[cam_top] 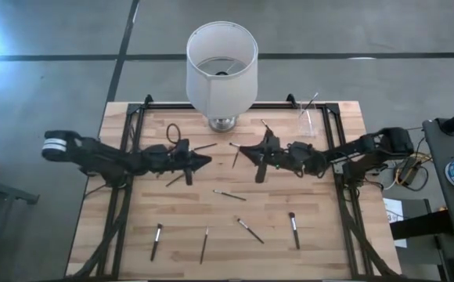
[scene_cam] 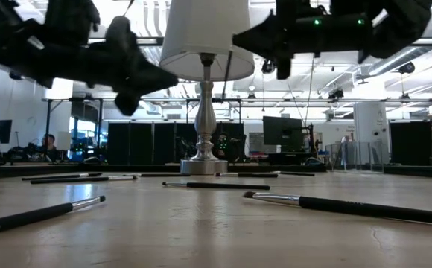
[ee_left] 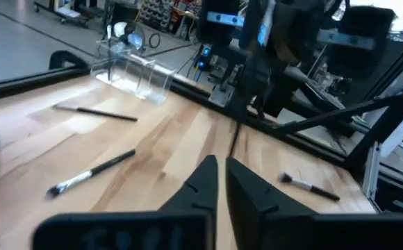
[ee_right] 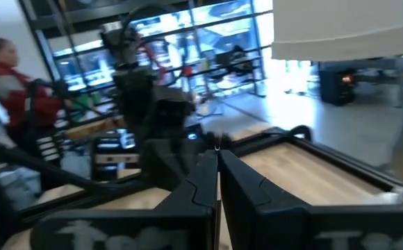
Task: Put items in baskets/containers
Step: Put the eyeshadow brush into the transparent organizer
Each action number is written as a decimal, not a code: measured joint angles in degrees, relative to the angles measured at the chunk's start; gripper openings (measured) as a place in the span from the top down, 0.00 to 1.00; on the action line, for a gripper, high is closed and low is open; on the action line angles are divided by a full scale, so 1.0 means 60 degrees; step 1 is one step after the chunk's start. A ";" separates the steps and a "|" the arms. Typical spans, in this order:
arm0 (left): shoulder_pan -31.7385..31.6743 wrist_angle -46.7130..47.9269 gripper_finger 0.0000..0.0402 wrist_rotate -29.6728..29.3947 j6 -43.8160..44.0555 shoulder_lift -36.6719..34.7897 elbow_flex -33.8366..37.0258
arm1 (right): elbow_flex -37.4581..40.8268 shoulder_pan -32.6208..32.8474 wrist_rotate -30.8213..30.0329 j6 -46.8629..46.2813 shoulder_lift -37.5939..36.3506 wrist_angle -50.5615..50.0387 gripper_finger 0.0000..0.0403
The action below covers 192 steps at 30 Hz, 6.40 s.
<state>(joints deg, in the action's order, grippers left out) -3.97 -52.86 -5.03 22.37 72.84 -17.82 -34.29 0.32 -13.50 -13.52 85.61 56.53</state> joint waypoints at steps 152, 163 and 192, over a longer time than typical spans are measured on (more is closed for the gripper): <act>-0.1701 -0.0925 1.00 0.2895 -0.2242 -0.1239 0.1431 | 0.1197 -0.9057 -0.1006 -0.0986 -0.4073 -0.6315 0.97; -0.1701 -0.0843 1.00 0.2749 -0.1978 -0.1117 0.1475 | 0.0097 -0.9507 -0.1721 -0.0969 -0.2516 -0.6978 0.97; -0.1694 -0.0690 1.00 0.2716 -0.1942 -0.1102 0.1475 | -0.0050 -0.8900 -0.2141 -0.1216 -0.1495 -0.6509 0.97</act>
<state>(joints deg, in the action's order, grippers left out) -14.13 -57.00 11.27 10.72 66.24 -8.97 -34.59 -53.08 -26.35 -20.82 76.64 17.48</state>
